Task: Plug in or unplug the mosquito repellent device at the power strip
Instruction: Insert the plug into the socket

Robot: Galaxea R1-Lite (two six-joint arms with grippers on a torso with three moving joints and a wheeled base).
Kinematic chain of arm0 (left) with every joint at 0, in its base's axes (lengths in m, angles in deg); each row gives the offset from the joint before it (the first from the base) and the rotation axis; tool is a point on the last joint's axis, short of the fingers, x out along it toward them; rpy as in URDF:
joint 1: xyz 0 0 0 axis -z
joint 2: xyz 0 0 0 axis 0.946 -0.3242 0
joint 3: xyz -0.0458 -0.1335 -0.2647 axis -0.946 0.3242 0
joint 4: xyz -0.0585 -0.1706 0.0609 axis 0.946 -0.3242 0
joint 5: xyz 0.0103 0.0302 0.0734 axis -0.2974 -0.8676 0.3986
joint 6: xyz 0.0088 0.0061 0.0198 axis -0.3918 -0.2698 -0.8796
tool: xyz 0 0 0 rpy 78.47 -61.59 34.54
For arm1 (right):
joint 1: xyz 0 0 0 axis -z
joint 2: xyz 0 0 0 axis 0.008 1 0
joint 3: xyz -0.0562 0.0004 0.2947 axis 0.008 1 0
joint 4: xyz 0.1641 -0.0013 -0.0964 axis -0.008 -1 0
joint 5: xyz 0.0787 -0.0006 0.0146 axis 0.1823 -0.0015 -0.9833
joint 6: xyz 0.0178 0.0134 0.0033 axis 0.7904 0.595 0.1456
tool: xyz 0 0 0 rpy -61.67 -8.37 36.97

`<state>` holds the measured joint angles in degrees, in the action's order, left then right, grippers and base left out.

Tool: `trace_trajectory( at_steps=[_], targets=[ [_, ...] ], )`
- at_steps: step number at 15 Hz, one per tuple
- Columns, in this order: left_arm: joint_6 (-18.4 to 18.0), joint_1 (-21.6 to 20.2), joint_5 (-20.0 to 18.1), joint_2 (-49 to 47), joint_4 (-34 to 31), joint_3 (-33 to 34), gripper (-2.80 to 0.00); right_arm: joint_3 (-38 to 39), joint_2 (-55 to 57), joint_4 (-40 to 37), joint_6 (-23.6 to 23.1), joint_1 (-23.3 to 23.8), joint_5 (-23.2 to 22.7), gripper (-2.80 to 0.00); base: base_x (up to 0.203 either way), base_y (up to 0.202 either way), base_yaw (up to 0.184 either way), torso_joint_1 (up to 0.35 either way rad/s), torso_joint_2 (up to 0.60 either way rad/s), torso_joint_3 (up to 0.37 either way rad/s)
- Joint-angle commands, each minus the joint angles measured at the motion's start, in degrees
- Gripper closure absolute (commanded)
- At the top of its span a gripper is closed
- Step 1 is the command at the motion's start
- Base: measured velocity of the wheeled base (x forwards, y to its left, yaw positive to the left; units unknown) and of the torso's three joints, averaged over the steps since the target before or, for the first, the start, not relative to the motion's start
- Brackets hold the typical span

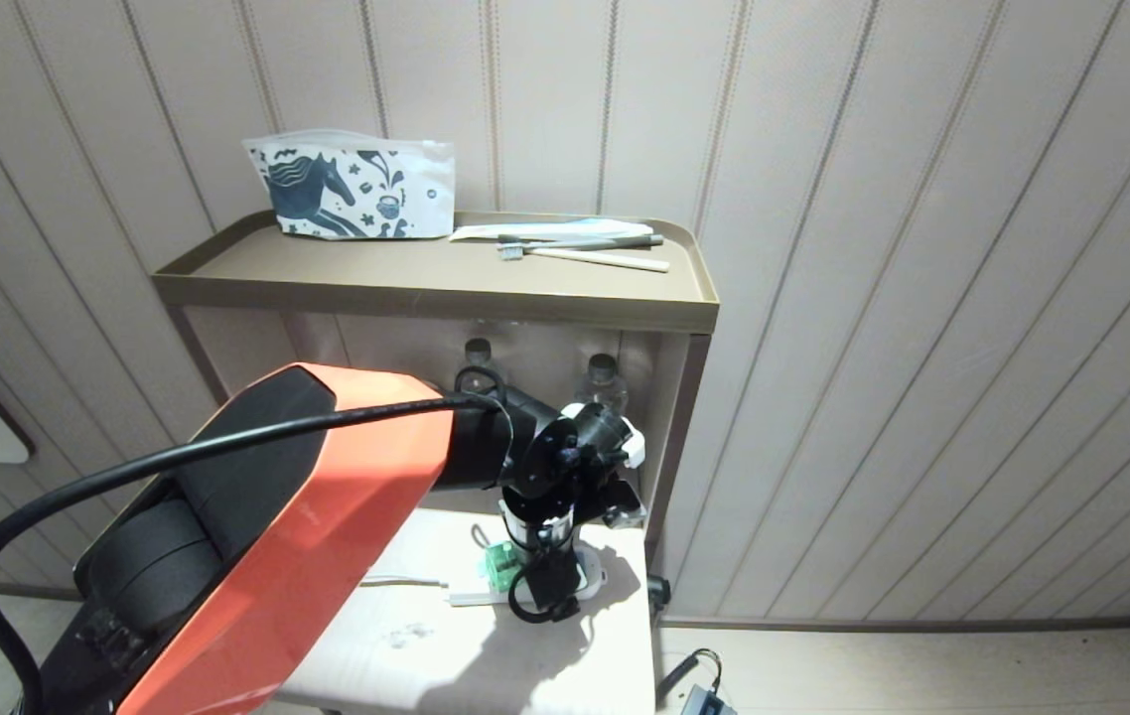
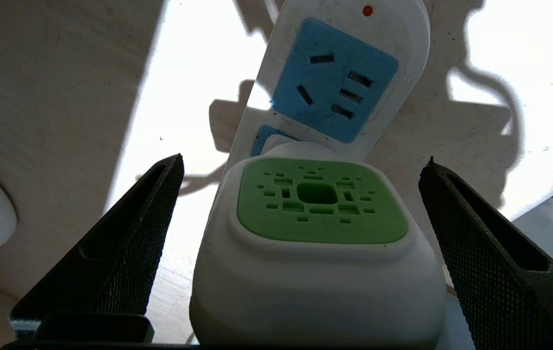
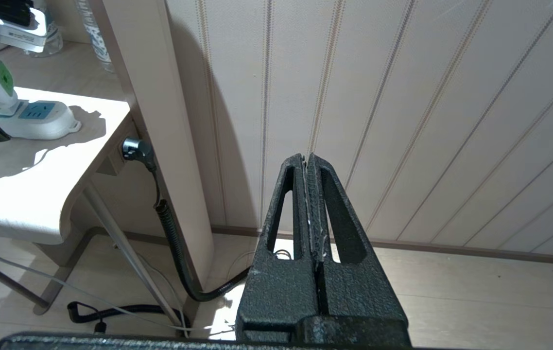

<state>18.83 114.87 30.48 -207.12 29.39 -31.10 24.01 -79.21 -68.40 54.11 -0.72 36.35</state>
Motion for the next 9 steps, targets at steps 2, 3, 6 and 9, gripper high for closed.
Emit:
trace_trajectory(
  at_steps=[2, 3, 6, 9],
  targets=[
    [-0.17, 0.07, 0.03, -0.02, -0.11, 0.09, -2.80, 0.00, 0.00, -0.03, -0.02, 0.00, -0.01, 0.00, 0.000, 0.000, 0.000, 0.000, 0.00, 0.000],
    [-0.09, 0.00, 0.03, -0.02, -0.04, 0.60, -2.80, -0.09, 0.00, -0.03, -0.02, 0.00, -0.01, 0.00, 0.000, 0.000, 0.000, 0.000, 0.00, 0.000],
    [0.35, -0.08, 0.55, 0.29, 0.41, 1.72, -2.80, 0.00, 0.00, -0.03, -0.02, 0.00, -0.01, 0.00, 0.000, 0.000, 0.000, 0.000, 0.00, 0.000],
    [0.27, -0.46, 5.04, 0.11, 4.17, 2.23, -2.80, 0.00, 0.00, -0.03, -0.02, 0.00, -0.01, 0.00, 0.000, 0.000, 0.000, 0.000, 0.00, 0.000]
  ],
)
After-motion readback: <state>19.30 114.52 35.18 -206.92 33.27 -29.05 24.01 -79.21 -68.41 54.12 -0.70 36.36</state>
